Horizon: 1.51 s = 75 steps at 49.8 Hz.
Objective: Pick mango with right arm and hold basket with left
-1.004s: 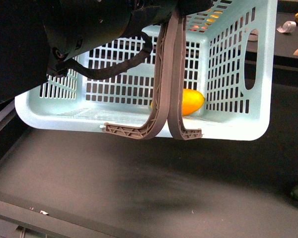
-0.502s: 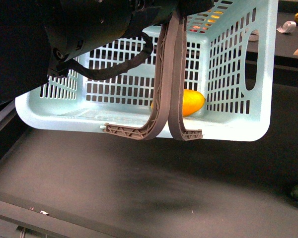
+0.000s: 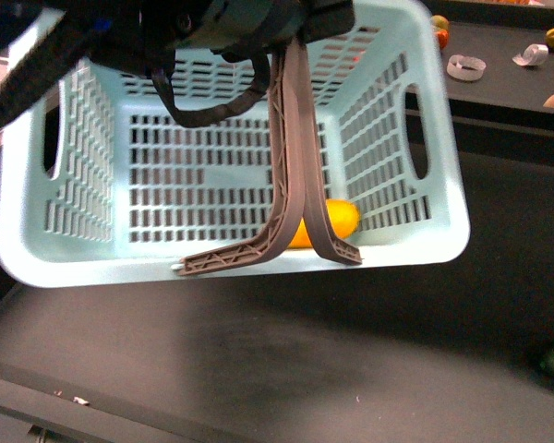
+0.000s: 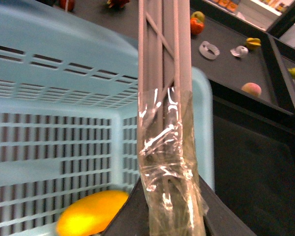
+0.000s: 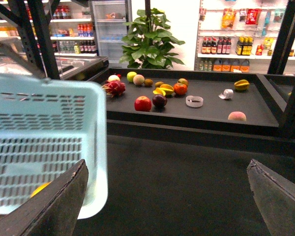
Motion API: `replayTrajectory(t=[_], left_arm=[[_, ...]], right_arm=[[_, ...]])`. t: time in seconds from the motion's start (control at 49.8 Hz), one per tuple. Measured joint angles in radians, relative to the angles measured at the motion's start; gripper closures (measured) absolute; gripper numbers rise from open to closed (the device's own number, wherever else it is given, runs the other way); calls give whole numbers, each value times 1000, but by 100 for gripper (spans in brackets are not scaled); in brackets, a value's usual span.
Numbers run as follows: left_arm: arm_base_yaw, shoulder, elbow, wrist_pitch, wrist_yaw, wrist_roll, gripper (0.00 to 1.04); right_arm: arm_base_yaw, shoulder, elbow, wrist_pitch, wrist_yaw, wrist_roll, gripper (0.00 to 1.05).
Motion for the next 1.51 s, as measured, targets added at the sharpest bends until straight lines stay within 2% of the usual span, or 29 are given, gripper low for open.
replayTrajectory(t=[0.261, 0.482, 0.623, 0.783, 1.004, 1.205, 1.225, 1.266, 1.507], left_arm=[[136, 177, 181, -111, -46, -205, 97], [229, 288, 348, -234, -64, -553, 97], [253, 375, 443, -280, -87, -763, 97], [273, 428, 482, -314, -124, -906, 97], [311, 468, 484, -312, -199, -1062, 97], [325, 488, 476, -307, -192, -1135, 97], [323, 488, 476, -317, -190, -1141, 96], [319, 488, 476, -328, -183, -1170, 84], [317, 435, 406, -382, -183, -1179, 39]], right_arm=[[0, 0, 0, 0, 0, 0, 8], [0, 0, 0, 0, -1, 0, 8], [0, 0, 0, 0, -1, 0, 8], [0, 0, 0, 0, -1, 0, 8], [0, 0, 0, 0, -1, 0, 8], [0, 0, 0, 0, -1, 0, 8], [0, 0, 0, 0, -1, 0, 8], [0, 0, 0, 0, -1, 0, 8], [0, 0, 0, 0, -1, 0, 8]])
